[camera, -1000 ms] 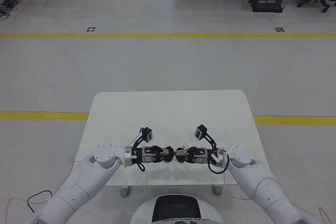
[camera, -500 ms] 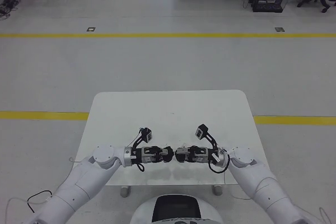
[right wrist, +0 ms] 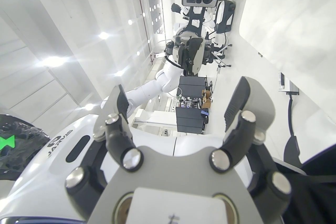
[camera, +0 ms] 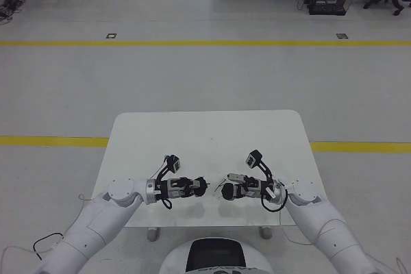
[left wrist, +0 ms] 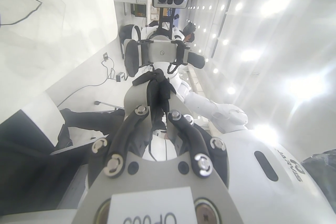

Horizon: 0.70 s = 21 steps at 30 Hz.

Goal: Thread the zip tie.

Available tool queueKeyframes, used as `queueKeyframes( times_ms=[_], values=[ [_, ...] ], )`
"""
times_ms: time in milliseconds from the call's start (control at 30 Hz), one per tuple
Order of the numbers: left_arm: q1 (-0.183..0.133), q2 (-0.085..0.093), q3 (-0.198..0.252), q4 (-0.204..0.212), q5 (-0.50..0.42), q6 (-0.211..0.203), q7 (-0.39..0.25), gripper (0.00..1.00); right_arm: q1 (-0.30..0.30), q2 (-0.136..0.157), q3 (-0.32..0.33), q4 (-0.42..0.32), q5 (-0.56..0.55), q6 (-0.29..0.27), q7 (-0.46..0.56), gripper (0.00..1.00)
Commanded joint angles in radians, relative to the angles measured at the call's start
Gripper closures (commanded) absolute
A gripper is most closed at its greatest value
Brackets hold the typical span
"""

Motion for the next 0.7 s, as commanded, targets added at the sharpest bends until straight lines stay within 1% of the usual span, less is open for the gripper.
queueKeyframes(
  times_ms=[0, 100, 133, 200, 333, 467, 600, 667],
  values=[
    [0.0, 0.0, 0.0, 0.0, 0.0, 0.0, 0.0, 1.0, 0.0, 0.0, 0.0, 0.0, 0.0, 0.0, 0.0, 0.0],
    [0.0, 0.0, 0.0, 0.0, 0.0, 0.0, 0.0, 1.0, 0.0, 0.0, 0.0, 0.0, 0.0, 0.0, 0.0, 0.0],
    [0.001, 0.0, 0.0, -0.001, 0.009, 0.001, 0.024, 1.0, 0.0, 0.0, 0.0, 0.0, 0.0, 0.0, 0.0, 0.0],
    [0.007, 0.001, -0.01, 0.003, -0.009, -0.009, 0.031, 1.0, 0.0, 0.0, 0.0, 0.0, 0.0, 0.0, 0.0, 0.0],
    [0.023, 0.012, -0.051, 0.012, -0.016, -0.049, 0.028, 1.0, 0.0, 0.0, 0.0, 0.0, 0.0, 0.0, 0.0, 0.0],
    [0.049, 0.025, -0.095, 0.005, -0.03, -0.078, 0.025, 1.0, 0.0, 0.0, 0.0, 0.0, 0.0, 0.0, 0.0, 0.0],
    [0.075, 0.035, -0.14, -0.02, -0.035, -0.078, 0.028, 1.0, 0.0, 0.0, 0.0, 0.0, 0.0, 0.0, 0.0, 0.0],
    [0.083, 0.038, -0.156, -0.035, -0.028, -0.078, 0.027, 1.0, 0.0, 0.0, 0.0, 0.0, 0.0, 0.0, 0.0, 0.0]
  ],
)
